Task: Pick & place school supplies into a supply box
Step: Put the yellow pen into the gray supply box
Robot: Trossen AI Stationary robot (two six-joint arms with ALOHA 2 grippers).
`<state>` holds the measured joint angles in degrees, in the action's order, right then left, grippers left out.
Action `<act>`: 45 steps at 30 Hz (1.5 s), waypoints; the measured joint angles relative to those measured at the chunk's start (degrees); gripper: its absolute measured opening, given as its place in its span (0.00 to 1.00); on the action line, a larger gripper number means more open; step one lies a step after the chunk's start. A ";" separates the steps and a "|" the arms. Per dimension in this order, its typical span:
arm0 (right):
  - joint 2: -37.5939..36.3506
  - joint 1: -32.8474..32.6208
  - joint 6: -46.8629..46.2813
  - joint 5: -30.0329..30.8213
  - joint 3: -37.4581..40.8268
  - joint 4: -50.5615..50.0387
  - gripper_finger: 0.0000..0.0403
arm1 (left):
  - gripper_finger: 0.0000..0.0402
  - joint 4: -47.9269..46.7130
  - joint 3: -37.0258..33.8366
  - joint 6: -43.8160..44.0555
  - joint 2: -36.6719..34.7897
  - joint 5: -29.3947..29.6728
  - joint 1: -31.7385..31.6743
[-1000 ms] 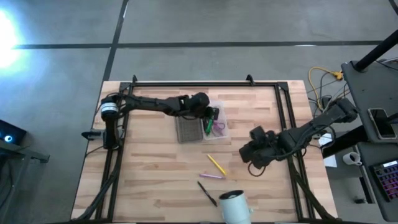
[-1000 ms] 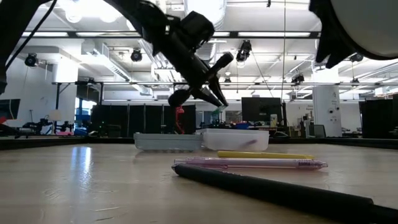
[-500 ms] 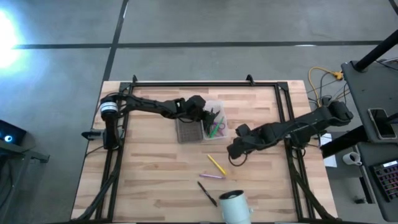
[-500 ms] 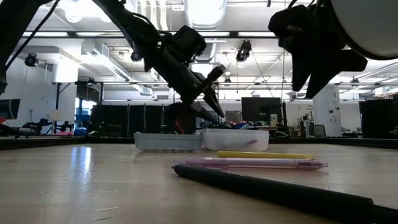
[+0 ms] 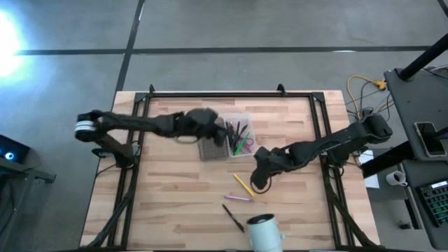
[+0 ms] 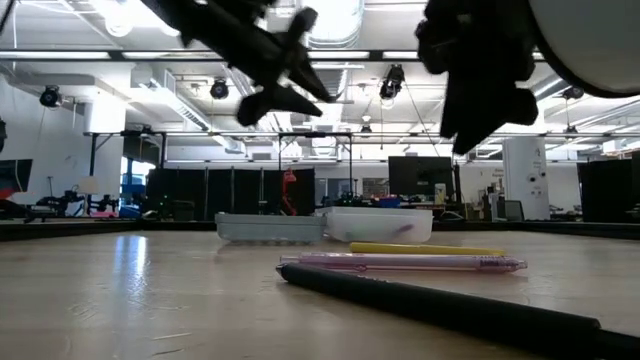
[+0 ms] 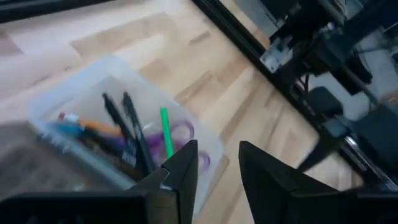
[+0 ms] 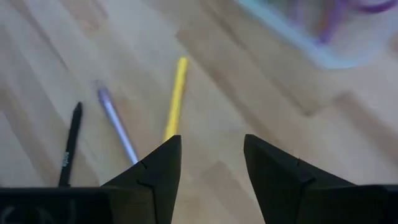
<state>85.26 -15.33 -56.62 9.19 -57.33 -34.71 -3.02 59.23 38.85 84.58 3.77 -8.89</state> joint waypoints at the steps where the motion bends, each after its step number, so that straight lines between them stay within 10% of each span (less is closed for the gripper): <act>1: 1.18 -0.21 -0.51 -0.31 -0.13 1.12 0.41 | 0.25 -0.12 -1.92 -0.01 -2.01 1.37 1.39; 9: 14.91 -3.06 -4.99 -2.04 -8.48 -0.45 0.41 | 0.24 1.89 -19.24 12.18 -17.04 14.49 12.64; 24: 33.91 -2.57 -10.51 -6.30 -24.73 -11.30 0.40 | 0.24 4.24 -36.03 20.89 -37.00 14.32 14.12; 34: 35.21 1.08 -8.04 -7.96 -24.62 -13.76 0.07 | 0.24 4.31 -36.21 16.04 -40.05 14.30 14.12; 45: 24.81 4.74 -9.79 6.29 -24.51 -14.88 0.04 | 0.24 4.04 -36.23 17.40 -39.09 14.25 14.12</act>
<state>110.07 -10.58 -66.41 15.48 -81.84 -49.59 1.02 23.00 56.26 45.49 18.02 5.23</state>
